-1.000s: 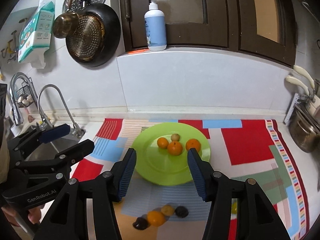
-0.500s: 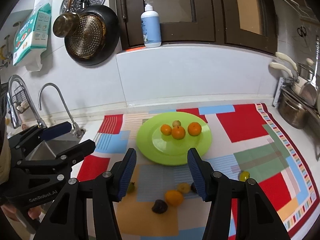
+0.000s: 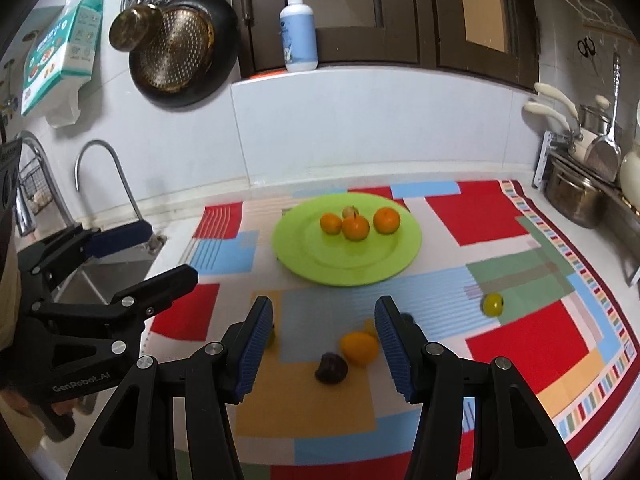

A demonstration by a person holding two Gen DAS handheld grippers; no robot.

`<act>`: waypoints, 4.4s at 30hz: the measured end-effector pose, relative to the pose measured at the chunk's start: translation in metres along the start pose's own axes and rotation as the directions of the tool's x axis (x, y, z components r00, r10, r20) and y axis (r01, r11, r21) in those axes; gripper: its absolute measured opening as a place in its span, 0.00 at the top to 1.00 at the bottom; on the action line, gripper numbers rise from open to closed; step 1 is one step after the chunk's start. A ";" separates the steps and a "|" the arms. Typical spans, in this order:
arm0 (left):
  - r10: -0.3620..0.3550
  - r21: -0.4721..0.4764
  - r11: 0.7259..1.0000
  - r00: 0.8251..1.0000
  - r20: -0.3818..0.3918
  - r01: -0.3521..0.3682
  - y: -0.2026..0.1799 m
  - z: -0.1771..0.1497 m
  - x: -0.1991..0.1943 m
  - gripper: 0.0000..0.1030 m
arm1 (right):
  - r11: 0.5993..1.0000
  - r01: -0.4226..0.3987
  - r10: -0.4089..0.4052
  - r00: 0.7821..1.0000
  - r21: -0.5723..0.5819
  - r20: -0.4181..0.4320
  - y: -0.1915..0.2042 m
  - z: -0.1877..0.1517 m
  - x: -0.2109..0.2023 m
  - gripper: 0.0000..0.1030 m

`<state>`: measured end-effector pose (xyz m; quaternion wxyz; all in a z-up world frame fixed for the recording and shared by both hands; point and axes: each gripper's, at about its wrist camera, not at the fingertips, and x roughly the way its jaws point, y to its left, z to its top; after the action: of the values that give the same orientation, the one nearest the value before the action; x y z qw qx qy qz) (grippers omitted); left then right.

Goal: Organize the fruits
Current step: 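Move the left tool toward the green lime while the right tool approaches the dark plum, then close the left tool on the green lime while the right tool grasps the dark plum, then carry the lime with the left tool while the right tool carries the plum to the plate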

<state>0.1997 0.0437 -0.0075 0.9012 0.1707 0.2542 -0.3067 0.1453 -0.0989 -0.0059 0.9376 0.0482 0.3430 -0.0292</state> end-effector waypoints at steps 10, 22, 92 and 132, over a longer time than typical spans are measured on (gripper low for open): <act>-0.085 0.101 0.991 0.993 -0.086 0.093 -0.006 -0.018 0.033 0.35 | 1.000 0.018 -0.018 0.997 0.011 -0.074 0.001 -0.019 0.025 0.47; -0.142 0.100 0.981 0.964 -0.224 0.167 -0.009 -0.041 0.078 0.41 | 1.000 0.012 -0.007 0.982 0.021 -0.190 -0.005 -0.038 0.065 0.48; 0.032 -0.189 0.980 0.991 -0.132 -0.057 -0.020 0.014 0.038 0.72 | 0.976 -0.181 0.170 0.980 -0.119 -0.101 -0.021 0.020 0.040 0.69; 0.172 -0.314 0.923 0.968 -0.183 -0.224 -0.016 0.083 0.115 0.73 | 0.947 -0.259 0.241 0.964 -0.192 -0.114 -0.080 0.112 0.105 0.69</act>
<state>0.2974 -0.0606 -0.0072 0.9213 0.0642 0.3516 -0.1528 0.2896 -0.1929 0.0058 0.9174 -0.0044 0.3768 0.1277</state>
